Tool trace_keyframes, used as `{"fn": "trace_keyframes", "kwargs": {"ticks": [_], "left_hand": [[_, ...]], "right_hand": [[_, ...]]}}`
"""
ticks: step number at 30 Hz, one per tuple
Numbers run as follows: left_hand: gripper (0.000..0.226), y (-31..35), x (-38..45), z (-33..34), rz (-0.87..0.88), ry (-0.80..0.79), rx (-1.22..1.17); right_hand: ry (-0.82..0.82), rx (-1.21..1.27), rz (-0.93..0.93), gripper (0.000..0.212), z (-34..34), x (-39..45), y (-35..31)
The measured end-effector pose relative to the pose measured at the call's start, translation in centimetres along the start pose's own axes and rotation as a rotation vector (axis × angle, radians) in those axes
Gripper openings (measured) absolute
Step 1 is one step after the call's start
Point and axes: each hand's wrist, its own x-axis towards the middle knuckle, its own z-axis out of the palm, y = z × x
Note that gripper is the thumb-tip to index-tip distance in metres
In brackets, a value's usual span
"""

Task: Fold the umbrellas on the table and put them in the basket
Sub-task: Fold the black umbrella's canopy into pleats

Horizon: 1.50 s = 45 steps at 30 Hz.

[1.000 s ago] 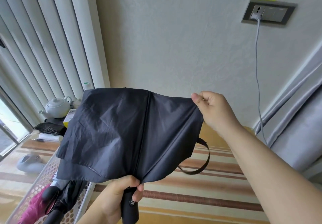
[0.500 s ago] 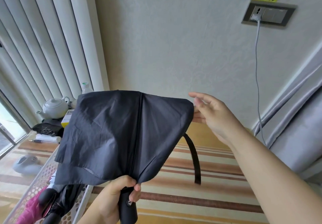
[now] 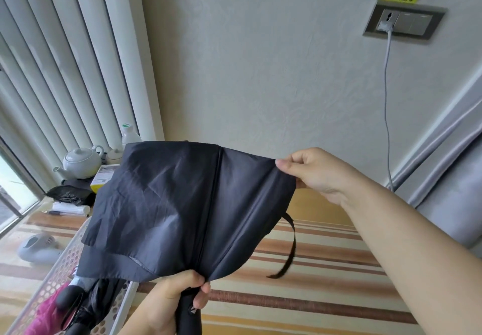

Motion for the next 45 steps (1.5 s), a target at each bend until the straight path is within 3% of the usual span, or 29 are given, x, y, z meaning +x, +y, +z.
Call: {"fn": "trace_keyframes", "kwargs": {"ticks": [2,7,10,15,18,21,23,26,31,35,37,41,43,45], "left_hand": [[0.034,-0.1,0.2,-0.3,0.001,0.041,-0.049],[0.035,-0.3,0.5,-0.6,-0.031,0.037,-0.106],[0.035,-0.1,0.4,-0.3,-0.035,0.011,-0.108],[0.055,0.3,0.4,-0.2,-0.027,-0.021,-0.077],[0.043,0.5,0.2,0.1,-0.053,-0.069,-0.067],[0.030,0.2,0.0,0.5,-0.072,-0.094,-0.081],[0.037,-0.4,0.0,0.6,-0.089,-0.099,-0.079],[0.050,-1.0,0.0,0.6,-0.086,-0.105,-0.111],[0.050,-0.9,0.1,0.4,-0.141,-0.107,-0.059],[0.032,-1.0,-0.1,0.5,-0.205,-0.157,-0.003],[0.034,-0.9,-0.2,0.4,-0.255,-0.256,0.031],[0.023,0.2,-0.5,0.3,-0.304,-0.418,0.181],[0.024,0.4,-0.7,0.8,-0.315,-0.390,0.186],[0.024,0.3,-0.9,1.4,-0.281,-0.281,0.160]], "right_hand": [[-0.055,0.240,0.033,0.016,0.0,-0.4,-0.2],[0.023,0.007,-0.113,0.014,-0.5,-0.6,-0.6],[-0.003,0.014,-0.136,0.019,-1.4,-0.7,-1.2],[0.055,0.056,-0.194,0.022,-1.1,-0.5,-0.4],[0.070,-0.197,-0.139,0.017,-1.0,0.1,0.7],[-0.061,-0.254,-0.001,0.035,-1.0,-0.1,0.4],[-0.022,-0.294,-0.116,0.024,-0.8,-0.1,0.1],[0.033,-0.394,-0.286,0.035,-0.8,0.0,0.0],[0.018,-0.695,-0.196,0.038,-1.2,0.4,0.6],[-0.160,-0.457,-0.086,0.065,0.2,-0.1,-1.1],[-0.192,-0.357,-0.122,0.065,1.0,0.4,-1.3],[-0.055,-0.363,-0.213,0.038,3.0,1.7,-0.9],[0.069,-0.451,-0.176,0.039,4.0,2.2,-0.3],[0.295,-0.648,-0.166,0.041,4.8,2.1,0.4]]}}
